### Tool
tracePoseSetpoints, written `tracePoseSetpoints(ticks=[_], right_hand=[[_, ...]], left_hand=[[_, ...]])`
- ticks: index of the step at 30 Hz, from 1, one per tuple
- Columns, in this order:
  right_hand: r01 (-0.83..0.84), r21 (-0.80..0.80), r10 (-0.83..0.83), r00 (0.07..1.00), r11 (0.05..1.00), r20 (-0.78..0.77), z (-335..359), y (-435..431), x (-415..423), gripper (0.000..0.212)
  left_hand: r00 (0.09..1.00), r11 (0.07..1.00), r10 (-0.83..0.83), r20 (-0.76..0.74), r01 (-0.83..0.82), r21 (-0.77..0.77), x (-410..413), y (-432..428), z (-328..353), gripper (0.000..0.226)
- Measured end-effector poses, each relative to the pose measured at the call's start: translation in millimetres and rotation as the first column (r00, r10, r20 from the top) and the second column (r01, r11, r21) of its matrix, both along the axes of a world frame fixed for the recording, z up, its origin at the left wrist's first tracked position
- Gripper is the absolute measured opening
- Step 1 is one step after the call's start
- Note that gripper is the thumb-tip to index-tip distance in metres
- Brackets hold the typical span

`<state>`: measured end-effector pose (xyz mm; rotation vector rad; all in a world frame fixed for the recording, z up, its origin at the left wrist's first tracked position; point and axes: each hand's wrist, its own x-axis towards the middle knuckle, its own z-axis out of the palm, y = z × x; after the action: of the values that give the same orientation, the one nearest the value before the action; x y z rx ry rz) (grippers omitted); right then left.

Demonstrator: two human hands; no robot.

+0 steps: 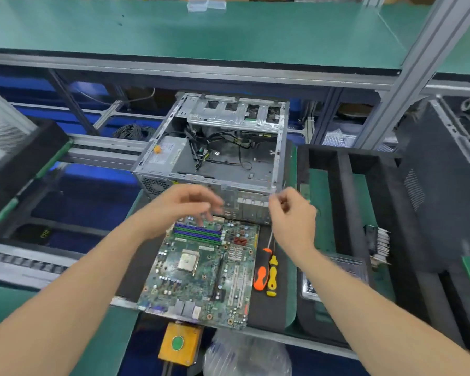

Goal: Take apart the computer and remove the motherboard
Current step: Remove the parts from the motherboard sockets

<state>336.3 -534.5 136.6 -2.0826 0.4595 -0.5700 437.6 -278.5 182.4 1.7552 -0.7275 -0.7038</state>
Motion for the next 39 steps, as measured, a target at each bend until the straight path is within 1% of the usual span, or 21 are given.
tracePoseSetpoints(ticks=[2,3,4,6,7,8,10,12,15,18,20,23,26,30,34,37,39], right_hand=[[-0.091,-0.056,0.085,0.991,0.994,-0.099,-20.6,27.4,-11.3,0.031],[-0.13,-0.092,0.114,0.98,0.987,-0.16,-30.6,40.3,-13.9,0.03],[-0.167,-0.141,0.133,0.966,0.976,-0.222,-39.6,52.3,-14.6,0.028],[-0.232,-0.198,0.152,0.924,0.952,-0.35,-52.1,72.0,-11.8,0.027],[-0.251,-0.193,0.154,0.898,0.948,-0.413,-55.4,79.8,-9.1,0.027],[-0.261,-0.185,0.147,0.87,0.947,-0.471,-57.3,85.8,-5.8,0.029],[-0.264,-0.219,0.099,0.82,0.939,-0.564,-59.3,94.7,1.2,0.03],[-0.265,-0.302,0.026,0.789,0.916,-0.614,-59.6,101.2,7.8,0.034],[-0.263,-0.385,-0.05,0.768,0.885,-0.639,-57.8,108.1,13.8,0.042],[-0.238,-0.39,-0.081,0.759,0.89,-0.647,-57.1,112.5,14.1,0.043],[-0.216,-0.374,-0.084,0.762,0.902,-0.642,-57.6,114.4,13.1,0.04],[-0.177,-0.346,-0.084,0.777,0.921,-0.623,-59.3,117.5,12.1,0.034],[-0.155,-0.35,-0.102,0.782,0.924,-0.614,-61.3,122.5,13.5,0.031],[-0.158,-0.385,-0.123,0.782,0.909,-0.611,-64.8,129.3,15.1,0.027],[-0.126,-0.419,-0.165,0.79,0.899,-0.59,-66.9,133.1,14.9,0.02],[-0.102,-0.378,-0.142,0.812,0.92,-0.566,-65.0,133.1,10.0,0.02],[-0.098,-0.317,-0.085,0.852,0.943,-0.516,-64.2,133.9,1.9,0.022]], left_hand=[[0.986,0.982,0.167,-0.008,-0.166,0.093,-3.9,41.4,-27.0,0.017],[0.963,0.949,0.266,0.032,-0.268,0.167,-4.4,57.3,-42.0,0.014],[0.924,0.889,0.369,0.099,-0.382,0.254,-3.8,70.5,-57.6,0.012],[0.826,0.721,0.512,0.235,-0.562,0.406,-2.4,88.0,-85.5,0.003],[0.797,0.663,0.537,0.276,-0.601,0.447,-2.8,93.0,-96.0,0.007],[0.789,0.642,0.544,0.286,-0.61,0.464,-3.4,95.5,-105.3,0.014],[0.784,0.637,0.547,0.293,-0.617,0.463,-5.5,95.9,-115.9,0.022],[0.78,0.648,0.54,0.317,-0.625,0.435,-6.9,91.6,-120.8,0.025],[0.759,0.652,0.547,0.353,-0.651,0.389,-9.4,83.8,-124.1,0.023],[0.731,0.636,0.572,0.373,-0.682,0.361,-10.3,78.2,-125.7,0.022],[0.711,0.605,0.585,0.39,-0.703,0.374,-10.7,74.9,-125.6,0.024],[0.667,0.528,0.579,0.469,-0.745,0.408,-12.3,69.6,-126.2,0.029],[0.639,0.5,0.572,0.513,-0.768,0.4,-14.4,64.7,-128.9,0.026],[0.627,0.492,0.569,0.532,-0.778,0.391,-16.5,59.2,-129.7,0.022],[0.617,0.502,0.527,0.584,-0.781,0.372,-20.2,56.3,-130.2,0.026],[0.613,0.533,0.495,0.616,-0.774,0.342,-24.2,59.0,-133.6,0.021],[0.582,0.567,0.508,0.635,-0.781,0.263,-29.8,60.4,-138.4,0.024]])
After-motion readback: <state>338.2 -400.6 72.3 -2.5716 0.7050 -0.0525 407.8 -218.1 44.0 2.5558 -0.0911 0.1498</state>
